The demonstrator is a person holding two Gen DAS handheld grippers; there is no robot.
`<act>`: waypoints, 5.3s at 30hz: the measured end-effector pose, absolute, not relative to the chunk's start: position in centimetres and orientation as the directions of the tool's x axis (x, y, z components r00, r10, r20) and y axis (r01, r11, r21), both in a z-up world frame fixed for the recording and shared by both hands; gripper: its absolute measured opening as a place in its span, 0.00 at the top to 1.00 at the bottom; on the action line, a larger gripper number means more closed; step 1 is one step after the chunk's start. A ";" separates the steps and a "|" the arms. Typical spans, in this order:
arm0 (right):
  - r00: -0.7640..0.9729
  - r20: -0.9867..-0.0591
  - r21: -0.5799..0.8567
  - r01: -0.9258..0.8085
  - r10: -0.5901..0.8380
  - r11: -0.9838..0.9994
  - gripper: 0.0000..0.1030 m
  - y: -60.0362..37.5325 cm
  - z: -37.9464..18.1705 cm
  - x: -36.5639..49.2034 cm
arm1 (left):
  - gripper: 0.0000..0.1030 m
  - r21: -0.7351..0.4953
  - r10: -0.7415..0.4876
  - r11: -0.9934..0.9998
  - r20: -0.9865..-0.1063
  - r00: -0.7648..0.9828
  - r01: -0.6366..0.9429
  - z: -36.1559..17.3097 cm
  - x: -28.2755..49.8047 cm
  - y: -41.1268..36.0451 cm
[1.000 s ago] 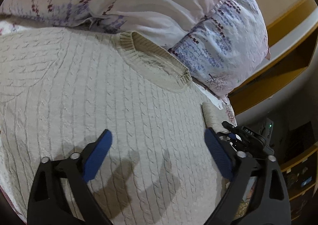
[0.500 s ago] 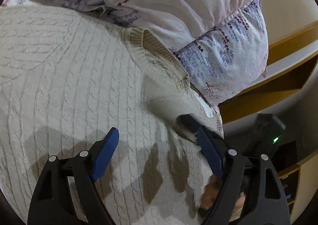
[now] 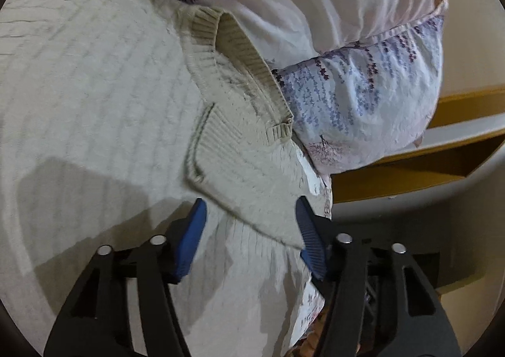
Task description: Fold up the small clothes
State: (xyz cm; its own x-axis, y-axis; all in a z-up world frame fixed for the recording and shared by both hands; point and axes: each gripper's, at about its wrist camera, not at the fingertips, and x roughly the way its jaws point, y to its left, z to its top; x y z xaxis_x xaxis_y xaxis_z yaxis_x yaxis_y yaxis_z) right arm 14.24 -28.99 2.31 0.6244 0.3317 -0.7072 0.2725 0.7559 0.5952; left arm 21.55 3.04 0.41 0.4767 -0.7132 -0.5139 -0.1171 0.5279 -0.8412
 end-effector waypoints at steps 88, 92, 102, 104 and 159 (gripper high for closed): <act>0.552 -0.811 0.302 0.113 0.193 0.946 0.41 -21.1 3.3 18.3 | 0.94 -0.803 -0.038 0.199 -0.579 0.815 -0.561 -2.2 5.9 39.2; 0.567 -0.800 0.311 0.115 0.195 0.943 0.41 -22.0 3.7 18.0 | 0.94 -0.817 -0.026 0.283 -0.530 0.847 -0.503 1.0 6.8 37.8; 0.583 -0.792 0.314 0.129 0.184 0.941 0.39 -23.1 3.6 17.2 | 0.94 -0.816 -0.268 0.553 -0.368 0.890 -0.171 9.1 12.7 24.4; 0.584 -0.791 0.315 0.133 0.182 0.940 0.39 -23.3 3.5 17.0 | 0.94 -0.806 -0.348 0.583 -0.360 0.866 -0.101 9.2 14.3 20.4; 0.590 -0.748 -0.006 -0.463 0.303 0.886 0.94 0.2 3.6 22.4 | 0.70 -0.704 -0.438 0.682 -0.608 0.662 -0.196 -2.3 14.9 15.6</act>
State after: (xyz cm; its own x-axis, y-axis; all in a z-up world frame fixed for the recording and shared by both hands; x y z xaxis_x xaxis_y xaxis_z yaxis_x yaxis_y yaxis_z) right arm 22.40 0.21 3.60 0.5899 0.3035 -0.7483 -0.4633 0.8862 -0.0059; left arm 14.89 15.57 -2.26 0.6619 -0.4381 -0.6082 -0.1956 0.6823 -0.7044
